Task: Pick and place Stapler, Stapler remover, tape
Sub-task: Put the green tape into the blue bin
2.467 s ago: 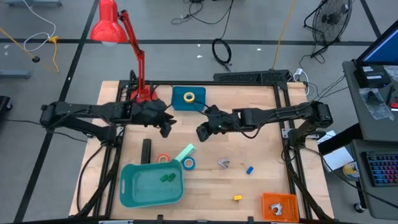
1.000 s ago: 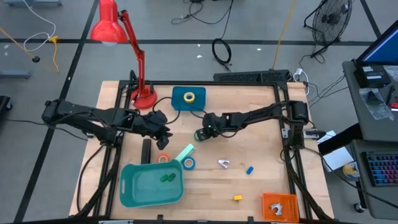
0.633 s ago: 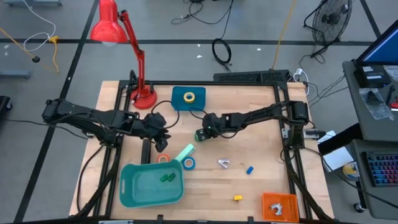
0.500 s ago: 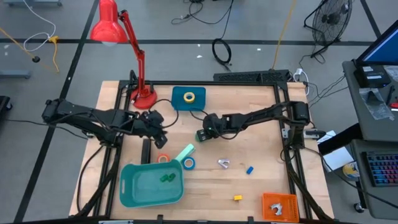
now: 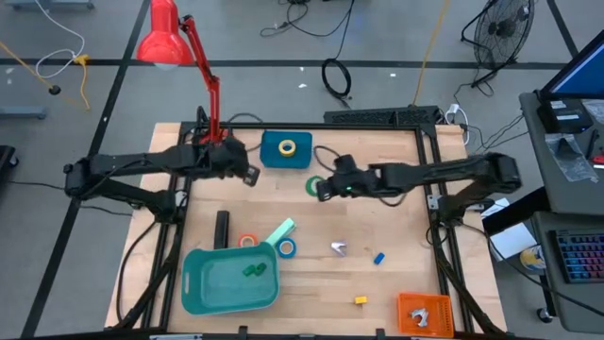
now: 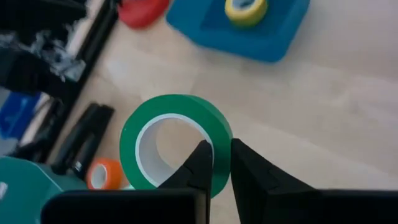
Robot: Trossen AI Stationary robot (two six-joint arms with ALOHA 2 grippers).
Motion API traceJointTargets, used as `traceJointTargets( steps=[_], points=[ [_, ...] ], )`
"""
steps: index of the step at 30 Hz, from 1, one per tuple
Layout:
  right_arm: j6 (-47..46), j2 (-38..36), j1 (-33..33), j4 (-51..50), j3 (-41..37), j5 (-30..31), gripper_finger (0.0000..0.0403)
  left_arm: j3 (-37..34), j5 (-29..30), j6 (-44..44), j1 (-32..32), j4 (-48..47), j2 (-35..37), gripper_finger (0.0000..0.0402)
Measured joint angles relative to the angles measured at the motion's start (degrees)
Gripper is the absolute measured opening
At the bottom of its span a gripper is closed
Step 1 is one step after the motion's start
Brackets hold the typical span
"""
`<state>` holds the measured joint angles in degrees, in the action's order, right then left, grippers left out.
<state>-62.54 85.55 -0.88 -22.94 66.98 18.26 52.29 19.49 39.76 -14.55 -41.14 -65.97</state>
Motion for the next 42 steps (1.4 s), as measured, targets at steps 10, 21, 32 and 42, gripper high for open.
traceJointTargets(
  steps=[10, 21, 32, 42],
  points=[
    [1.0, -10.7, 4.0, -7.3, 0.0, 7.5, 0.0028, 0.0, -9.4, 0.2, -14.0, 6.1, -13.1, 0.0002],
    [9.8, -14.7, 2.8, -12.4, 0.0, 7.1, 0.0028, 4.6, -4.5, 5.6, -14.6, 10.0, -23.9, 0.0001],
    [12.7, -19.2, 2.0, -22.2, 0.0, 5.9, 0.0028, 22.7, -7.0, 3.1, -11.2, 11.4, -40.1, 0.0000],
    [12.3, -22.6, 2.1, -27.2, 0.0, 7.2, 0.0028, 37.4, -7.5, 0.6, -8.9, 6.8, -50.7, 0.0000]
  ],
)
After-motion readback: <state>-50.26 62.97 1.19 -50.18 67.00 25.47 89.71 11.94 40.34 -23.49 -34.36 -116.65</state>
